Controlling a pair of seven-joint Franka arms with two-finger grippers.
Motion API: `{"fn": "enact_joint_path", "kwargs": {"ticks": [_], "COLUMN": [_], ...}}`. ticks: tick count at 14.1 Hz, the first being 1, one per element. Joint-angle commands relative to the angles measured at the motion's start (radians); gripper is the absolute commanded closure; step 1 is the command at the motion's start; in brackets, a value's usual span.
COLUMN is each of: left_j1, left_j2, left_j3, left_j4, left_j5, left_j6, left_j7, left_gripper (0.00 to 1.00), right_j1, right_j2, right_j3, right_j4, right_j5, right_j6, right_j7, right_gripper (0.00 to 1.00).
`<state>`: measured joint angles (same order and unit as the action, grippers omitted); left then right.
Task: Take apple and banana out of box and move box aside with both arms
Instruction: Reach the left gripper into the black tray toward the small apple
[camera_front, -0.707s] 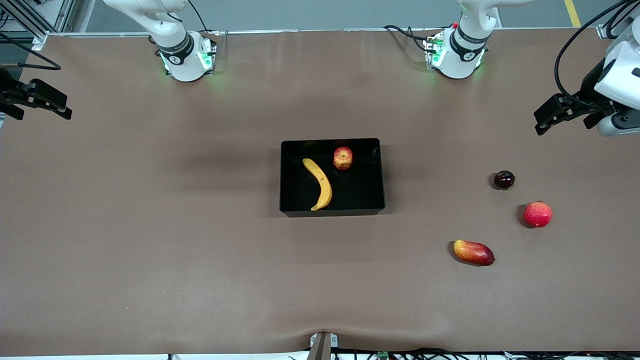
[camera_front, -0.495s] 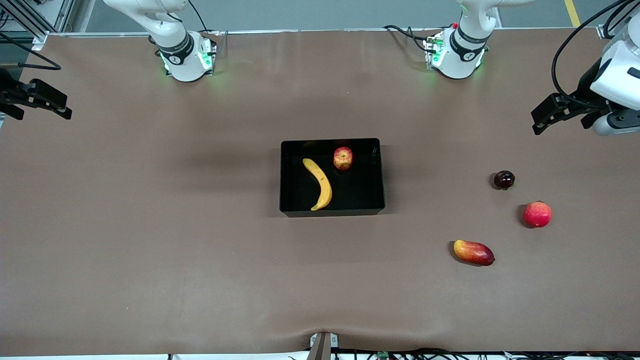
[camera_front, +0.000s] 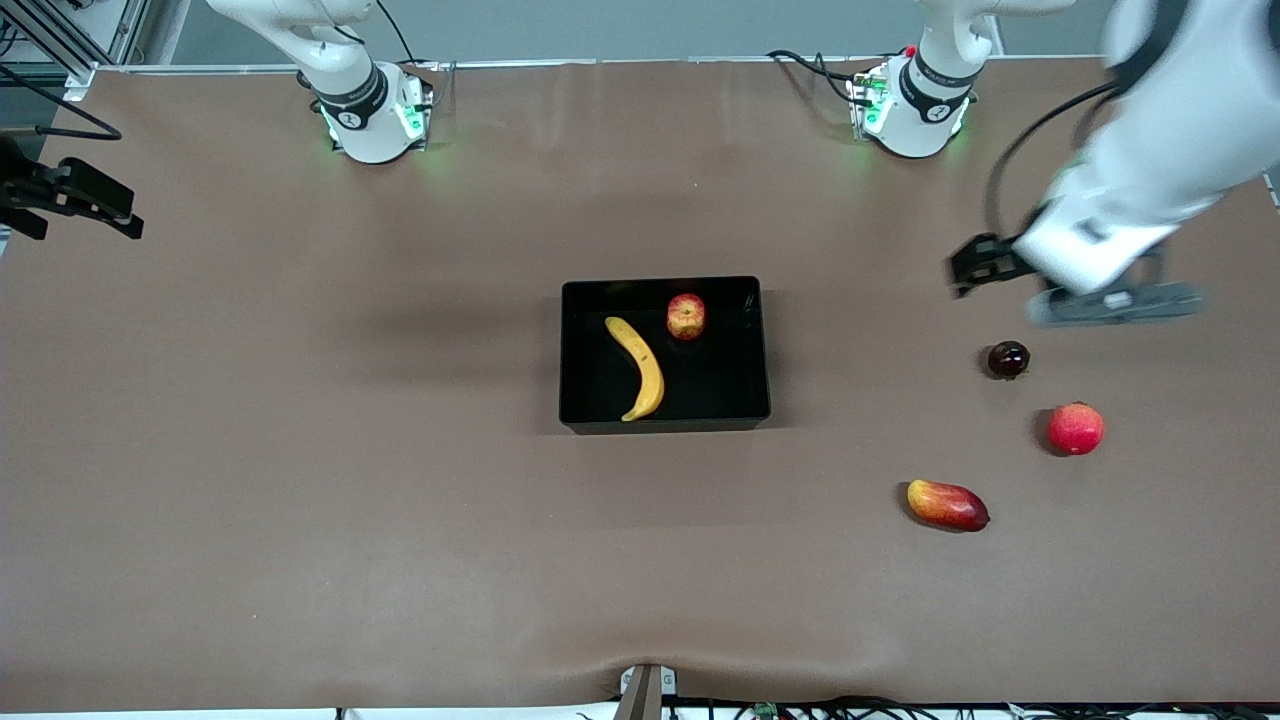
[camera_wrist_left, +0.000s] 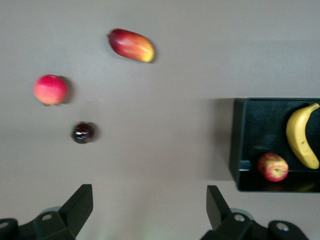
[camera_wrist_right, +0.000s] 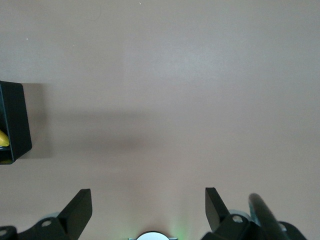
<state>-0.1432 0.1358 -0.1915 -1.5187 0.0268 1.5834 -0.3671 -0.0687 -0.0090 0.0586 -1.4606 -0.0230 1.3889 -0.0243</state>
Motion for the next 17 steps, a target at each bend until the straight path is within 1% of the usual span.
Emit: {"fn": "enact_joint_path", "kwargs": {"ticks": [1, 2, 3, 5, 6, 8, 10, 14, 17], "left_j1": [-0.120, -0.130, -0.153, -0.211, -0.235, -0.294, -0.320, -0.392, -0.412], "left_j2": [0.089, 0.141, 0.160, 0.194, 0.218, 0.269, 0.332, 0.432, 0.482], "left_j3": [0.003, 0.000, -0.015, -0.020, -0.023, -0.022, -0.023, -0.023, -0.023], "left_j4": [0.009, 0.003, -0.024, -0.083, -0.096, -0.107, -0.110, -0.112, -0.139], "left_j5": [0.002, 0.007, 0.005, 0.008, 0.007, 0.007, 0.010, 0.010, 0.007], "left_j6": [0.039, 0.078, 0.131, 0.249, 0.291, 0.361, 0.424, 0.506, 0.515], "left_j7": [-0.146, -0.183, -0.208, -0.319, -0.363, -0.439, -0.452, -0.455, -0.457], "left_gripper": [0.00, 0.00, 0.00, 0.00, 0.00, 0.00, 0.00, 0.00, 0.00], "right_j1": [-0.008, -0.008, -0.008, -0.008, -0.008, -0.008, -0.008, -0.014, -0.019], "right_j2": [-0.008, -0.008, -0.008, -0.008, -0.008, -0.008, -0.008, -0.006, -0.006], "right_j3": [0.004, 0.004, 0.004, 0.004, 0.004, 0.004, 0.004, 0.003, 0.003], "right_j4": [-0.003, -0.003, -0.003, -0.003, -0.003, -0.003, -0.003, -0.001, -0.001], "right_j5": [0.001, 0.001, 0.001, 0.001, 0.001, 0.001, 0.001, 0.001, 0.001], "right_j6": [-0.001, -0.001, -0.001, -0.002, -0.001, -0.001, 0.001, 0.004, 0.004], "right_j7": [-0.008, -0.008, -0.008, -0.008, -0.008, -0.008, -0.008, -0.008, -0.008], "right_gripper": [0.00, 0.00, 0.00, 0.00, 0.00, 0.00, 0.00, 0.00, 0.00]}}
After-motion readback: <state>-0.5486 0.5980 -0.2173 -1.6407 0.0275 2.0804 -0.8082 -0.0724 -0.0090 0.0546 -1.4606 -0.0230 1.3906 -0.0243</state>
